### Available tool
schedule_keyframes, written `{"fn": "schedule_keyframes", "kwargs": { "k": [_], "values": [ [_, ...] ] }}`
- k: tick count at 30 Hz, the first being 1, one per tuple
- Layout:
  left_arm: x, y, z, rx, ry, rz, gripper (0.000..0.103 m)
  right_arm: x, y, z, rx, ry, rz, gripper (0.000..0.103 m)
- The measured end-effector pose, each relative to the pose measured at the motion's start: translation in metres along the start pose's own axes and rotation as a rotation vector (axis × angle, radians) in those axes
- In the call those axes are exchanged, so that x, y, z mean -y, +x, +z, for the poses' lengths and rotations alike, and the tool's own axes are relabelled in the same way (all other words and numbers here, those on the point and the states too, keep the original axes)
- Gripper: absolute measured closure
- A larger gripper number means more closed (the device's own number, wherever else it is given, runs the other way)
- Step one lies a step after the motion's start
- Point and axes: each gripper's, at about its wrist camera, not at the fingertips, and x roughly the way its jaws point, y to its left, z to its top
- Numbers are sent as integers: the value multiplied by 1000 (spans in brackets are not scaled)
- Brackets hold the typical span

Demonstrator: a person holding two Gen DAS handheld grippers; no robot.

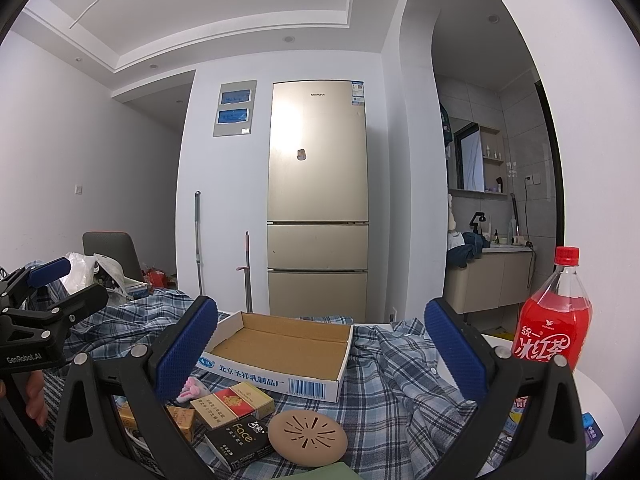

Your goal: Organize soft objects

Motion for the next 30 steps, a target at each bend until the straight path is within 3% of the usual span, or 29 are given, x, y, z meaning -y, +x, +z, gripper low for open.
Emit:
{"fn": "schedule_keyframes", "kwargs": {
  "k": [30],
  "values": [
    [-5, 4, 2, -1, -2, 2, 0, 0, 0, 0, -1, -1, -1, 0]
  ]
}}
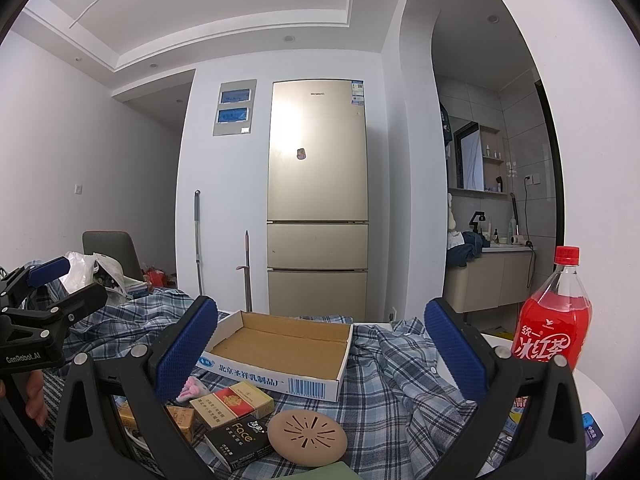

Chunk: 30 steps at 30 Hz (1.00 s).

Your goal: Organize soft objects

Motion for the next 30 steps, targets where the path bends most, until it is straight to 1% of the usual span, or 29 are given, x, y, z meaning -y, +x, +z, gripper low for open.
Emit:
{"fn": "schedule_keyframes", "kwargs": {
  "k": [7, 8, 10, 12, 14, 16, 18, 20, 22, 23, 26, 28, 30],
  "values": [
    [-1, -2, 1, -12, -6, -5, 0, 0, 2, 1, -12, 1, -2, 0],
    [-2, -1, 0, -15, -10, 4, 0, -1, 2, 2, -15, 1, 0, 0],
    [-2, -3, 0, -14, -11, 53, 0, -2, 3, 5, -19, -7, -13, 0],
    [-3, -2, 4, -36, -13, 22, 0, -3, 4, 6, -19, -14, -18, 0],
    [-1, 0, 8, -71, -8, 19, 0, -4, 3, 7, -18, -8, -14, 0],
    [-1, 3, 14, -120, -18, -5, 0, -2, 1, 15, -32, 8, 2, 0],
    [0, 4, 21, -169, -26, -31, 0, -1, 2, 25, -82, 17, 31, 0],
    [3, 4, 27, -220, -14, -42, 0, 0, 1, 37, -135, 22, 50, 0],
    [5, 4, 31, -282, -6, -70, 4, 2, -1, 45, -172, 11, 32, 0],
    [4, 3, 31, -315, -9, -86, 4, 1, -3, 46, -195, 2, 26, 0],
    [5, 4, 24, -434, -23, -142, 8, 5, -7, 47, -272, -5, 40, 0],
    [8, 3, 18, -486, -25, -159, 13, 9, -9, 42, -324, 2, 44, 0],
    [8, 0, 10, -520, -25, -165, 14, 12, -10, 34, -367, 11, 53, 0]
  ]
}}
